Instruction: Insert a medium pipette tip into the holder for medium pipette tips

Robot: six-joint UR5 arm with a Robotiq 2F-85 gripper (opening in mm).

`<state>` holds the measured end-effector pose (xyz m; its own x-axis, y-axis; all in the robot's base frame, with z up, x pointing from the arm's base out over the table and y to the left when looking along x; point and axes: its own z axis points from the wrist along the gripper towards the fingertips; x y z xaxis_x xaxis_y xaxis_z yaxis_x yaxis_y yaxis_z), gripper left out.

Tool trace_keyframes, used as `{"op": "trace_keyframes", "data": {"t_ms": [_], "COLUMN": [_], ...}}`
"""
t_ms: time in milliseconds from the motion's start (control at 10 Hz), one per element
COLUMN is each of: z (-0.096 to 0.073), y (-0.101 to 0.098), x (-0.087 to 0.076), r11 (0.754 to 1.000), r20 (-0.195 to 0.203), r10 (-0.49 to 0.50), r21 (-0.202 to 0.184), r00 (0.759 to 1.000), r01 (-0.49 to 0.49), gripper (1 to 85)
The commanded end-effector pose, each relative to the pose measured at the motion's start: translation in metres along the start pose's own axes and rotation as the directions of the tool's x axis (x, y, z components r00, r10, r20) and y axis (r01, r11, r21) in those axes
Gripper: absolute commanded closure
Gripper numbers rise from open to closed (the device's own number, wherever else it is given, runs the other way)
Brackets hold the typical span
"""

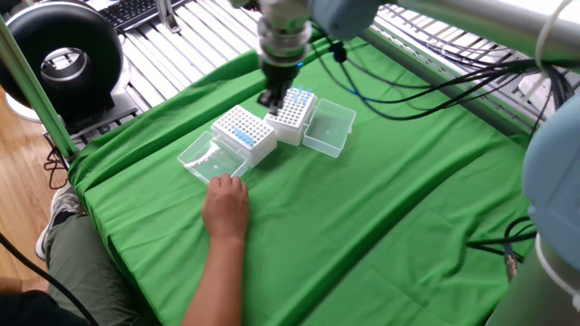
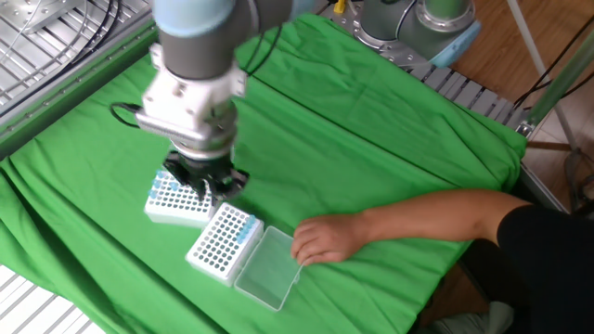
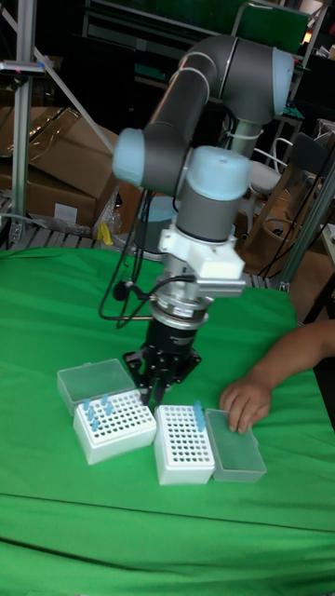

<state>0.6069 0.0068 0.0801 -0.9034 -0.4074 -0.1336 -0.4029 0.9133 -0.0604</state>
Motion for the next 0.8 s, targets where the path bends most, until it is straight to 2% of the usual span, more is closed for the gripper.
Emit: {"op": "trace_keyframes", "data": {"t_ms": [0, 400, 700], "z": [0.002, 0.001, -0.002], "y": [-0.030, -0.053, -0.063], "x": [0.021, 0.028, 0.017], "r11": [0.996, 0.988, 0.983], "r20": [0.006, 0.009, 0.011], "r10": [-0.091, -0.156, -0.184], "r21": [-0.013, -0.005, 0.018], "r00": [0.996, 0.988, 0.983], "r01": [0.091, 0.156, 0.184], "gripper": [59.0, 58.3, 58.3]}}
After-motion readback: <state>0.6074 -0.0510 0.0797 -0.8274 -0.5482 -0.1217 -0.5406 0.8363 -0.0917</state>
